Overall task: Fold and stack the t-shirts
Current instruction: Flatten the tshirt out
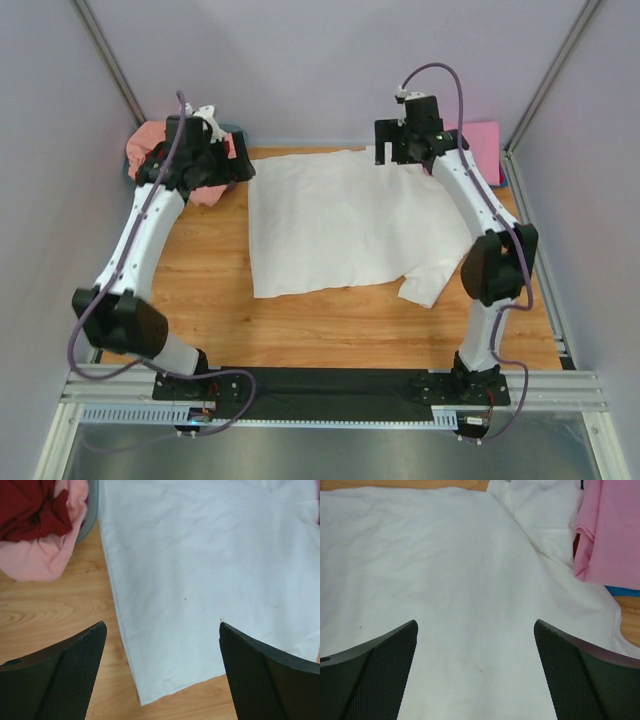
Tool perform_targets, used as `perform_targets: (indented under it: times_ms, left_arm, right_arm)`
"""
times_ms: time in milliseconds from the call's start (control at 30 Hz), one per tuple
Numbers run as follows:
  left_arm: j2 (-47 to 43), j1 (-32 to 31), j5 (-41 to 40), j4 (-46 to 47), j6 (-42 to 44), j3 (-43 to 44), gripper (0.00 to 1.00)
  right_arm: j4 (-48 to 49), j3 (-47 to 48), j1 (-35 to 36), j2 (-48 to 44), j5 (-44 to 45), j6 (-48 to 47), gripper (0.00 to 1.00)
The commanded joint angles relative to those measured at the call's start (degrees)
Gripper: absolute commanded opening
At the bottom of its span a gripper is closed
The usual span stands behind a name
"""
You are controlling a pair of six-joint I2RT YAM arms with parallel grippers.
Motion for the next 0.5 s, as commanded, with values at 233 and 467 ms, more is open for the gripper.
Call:
perform_targets:
  times_ms: [233, 467]
  left_arm:
    - [-18.78, -6.28, 2.25, 4.47, -7.79, -34.31, 0.91]
    - [-18.52, -10.16, 1.1, 6.57, -13.86, -46.44, 0.89]
  right_arm:
    - [0.56, -36.39, 0.33, -29.05, 4.69, 15.65, 1.0]
    - [3.02, -61.04, 0.42, -47.17, 7.79, 29.72, 1.0]
